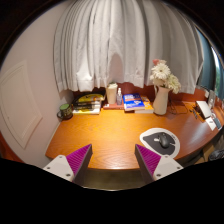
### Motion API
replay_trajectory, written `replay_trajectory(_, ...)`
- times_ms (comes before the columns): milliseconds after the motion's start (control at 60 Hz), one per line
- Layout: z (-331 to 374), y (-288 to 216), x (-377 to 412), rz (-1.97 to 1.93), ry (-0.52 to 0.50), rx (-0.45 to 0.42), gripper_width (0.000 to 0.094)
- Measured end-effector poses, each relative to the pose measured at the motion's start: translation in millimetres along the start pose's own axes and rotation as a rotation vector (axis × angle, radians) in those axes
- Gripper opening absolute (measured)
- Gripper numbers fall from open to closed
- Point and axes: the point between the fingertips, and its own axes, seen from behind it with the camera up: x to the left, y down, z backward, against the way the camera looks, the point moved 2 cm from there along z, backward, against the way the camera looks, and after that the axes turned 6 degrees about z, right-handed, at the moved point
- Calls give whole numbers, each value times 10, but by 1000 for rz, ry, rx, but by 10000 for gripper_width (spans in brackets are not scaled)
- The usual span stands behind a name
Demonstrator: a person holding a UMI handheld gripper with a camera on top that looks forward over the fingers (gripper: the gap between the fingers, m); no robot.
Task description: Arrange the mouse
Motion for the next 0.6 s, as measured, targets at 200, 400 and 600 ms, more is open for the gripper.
replay_trajectory(200, 354, -316, 142, 30, 2, -73, 860)
replay_trajectory(400, 571, -459, 130, 46, 22, -106, 859)
replay_trajectory(600, 628, -441, 106, 41, 23, -105, 858)
